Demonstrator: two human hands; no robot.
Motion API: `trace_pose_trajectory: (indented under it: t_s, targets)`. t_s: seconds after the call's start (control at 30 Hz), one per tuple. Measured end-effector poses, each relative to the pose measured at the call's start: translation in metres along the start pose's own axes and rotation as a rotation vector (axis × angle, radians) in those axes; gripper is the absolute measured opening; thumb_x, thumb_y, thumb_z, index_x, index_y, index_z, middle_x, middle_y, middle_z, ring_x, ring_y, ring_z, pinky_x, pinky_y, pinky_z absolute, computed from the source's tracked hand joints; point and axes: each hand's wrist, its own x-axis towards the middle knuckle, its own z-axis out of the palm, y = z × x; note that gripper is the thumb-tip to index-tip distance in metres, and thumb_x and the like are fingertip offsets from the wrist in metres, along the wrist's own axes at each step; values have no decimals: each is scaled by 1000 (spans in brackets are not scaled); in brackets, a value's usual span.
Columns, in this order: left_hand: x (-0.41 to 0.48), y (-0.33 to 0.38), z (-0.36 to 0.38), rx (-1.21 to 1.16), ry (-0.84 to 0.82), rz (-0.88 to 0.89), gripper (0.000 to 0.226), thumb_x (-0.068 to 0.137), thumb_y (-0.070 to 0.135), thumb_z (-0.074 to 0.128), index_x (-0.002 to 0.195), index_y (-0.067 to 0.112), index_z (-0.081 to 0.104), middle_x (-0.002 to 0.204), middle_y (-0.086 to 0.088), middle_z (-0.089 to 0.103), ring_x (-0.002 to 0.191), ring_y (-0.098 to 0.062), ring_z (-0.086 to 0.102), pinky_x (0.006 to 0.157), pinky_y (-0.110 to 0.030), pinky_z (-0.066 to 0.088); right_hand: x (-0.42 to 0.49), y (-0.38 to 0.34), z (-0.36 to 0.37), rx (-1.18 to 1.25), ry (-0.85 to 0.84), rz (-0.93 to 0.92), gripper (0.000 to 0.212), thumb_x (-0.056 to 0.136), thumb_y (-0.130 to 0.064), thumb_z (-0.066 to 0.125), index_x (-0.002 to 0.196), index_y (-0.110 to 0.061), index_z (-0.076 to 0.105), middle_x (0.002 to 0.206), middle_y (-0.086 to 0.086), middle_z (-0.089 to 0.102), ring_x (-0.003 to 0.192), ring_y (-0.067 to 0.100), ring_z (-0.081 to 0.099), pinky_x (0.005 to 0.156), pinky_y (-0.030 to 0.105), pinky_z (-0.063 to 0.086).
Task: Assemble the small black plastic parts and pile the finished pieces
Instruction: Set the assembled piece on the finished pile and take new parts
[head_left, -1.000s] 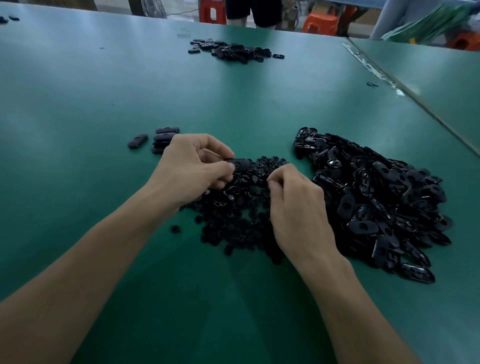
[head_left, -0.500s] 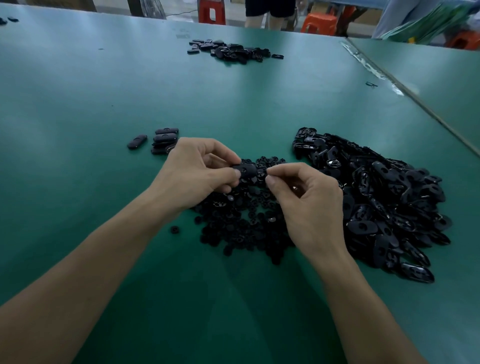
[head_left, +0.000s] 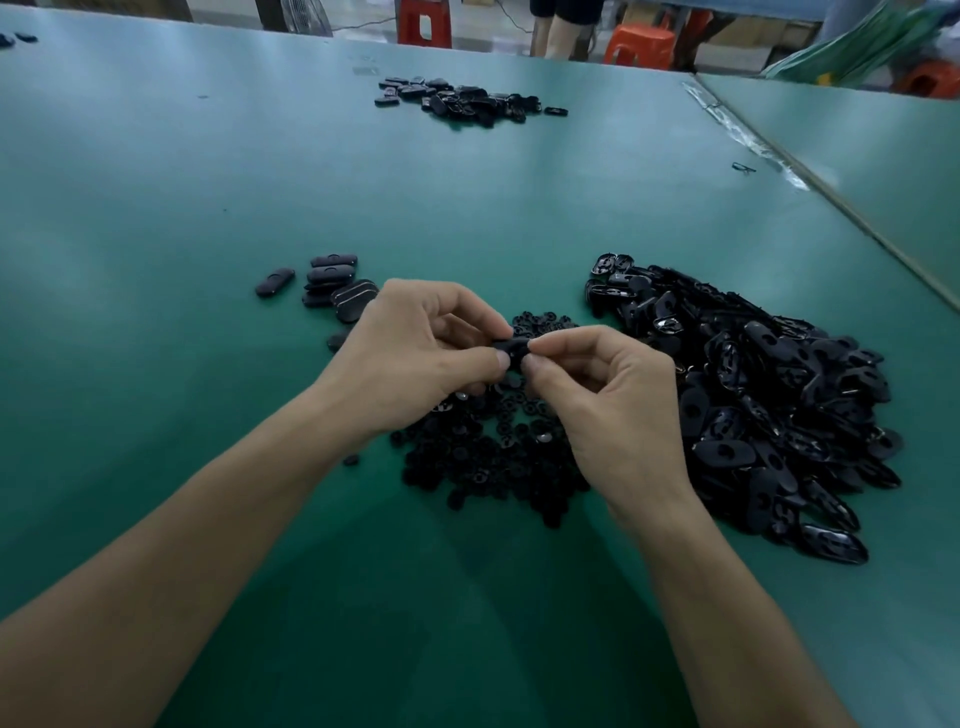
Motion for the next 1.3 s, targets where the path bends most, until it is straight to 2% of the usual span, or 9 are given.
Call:
trace_pose_trajectory:
  t_s: [0.17,0.37,0.5,0.6,0.67,0.87,1.03,1.13,1.3]
  targets:
    - [0,-1,1,34,-18,23,19,76,3,81,84,18,75,75,-7,76,65,-20,70,72,-39,61,0,2,3,-3,-21,0,15,85,-7,77,82,-22,74,75,-4,75,70,9,71,69,25,55]
    - [1,-1,3,37,-53,19,18,65,18,76,81,24,73,75,2,76,67,-11,69,75,-33,60,0,3,5,-8,-9,4,16,86,-7,76,81,-22,74,75,-4,76,69,9,71,68,32,57]
    - [0,-3,5,63,-34,15,16,66,19,71,80,27,73,77,3,75,69,-12,69,81,-44,59,-3,2,8,-7,3,-5,18,86,-7,76,84,-24,78,77,-7,76,73,10,72,70,35,58]
    - [0,-2,6,53,-17,22,14,70,19,69,82,26,72,77,3,75,67,-13,66,77,-50,58,-5,1,10,-35,22,-27,18,87,-10,75,87,-27,79,78,-9,77,75,18,73,64,39,60]
    - [0,-2,4,40,-30,30,14,75,16,73,84,25,70,76,5,75,67,-14,64,74,-53,57,-6,0,11,-36,29,-34,17,87,-11,75,91,-27,80,82,-10,77,77,13,73,66,38,60]
    - [5,-7,0,29,-65,30,21,89,0,70,88,20,67,71,8,72,65,-12,61,62,-27,56,-5,-2,11,-53,19,-96,20,85,-8,78,93,-26,80,91,-7,75,84,8,71,80,29,58]
    - [5,-8,-1,13,-119,-13,16,90,3,71,92,19,68,71,7,71,67,-14,60,64,-27,54,0,-1,6,-56,-31,-21,22,87,-13,75,97,-32,74,85,-8,74,78,9,70,72,35,60]
    - [5,-7,-3,-14,-138,-23,16,89,1,71,94,16,68,71,6,71,67,-12,61,64,-24,55,1,0,3,12,-75,11,16,87,-10,76,93,-25,75,85,-5,77,81,11,73,78,29,57]
    - [4,-5,-4,-30,-169,-13,15,87,-2,71,92,12,70,69,6,71,64,-4,63,61,-17,53,0,1,-1,38,-136,77,11,88,-12,75,88,-23,71,79,-1,77,74,13,74,65,26,55]
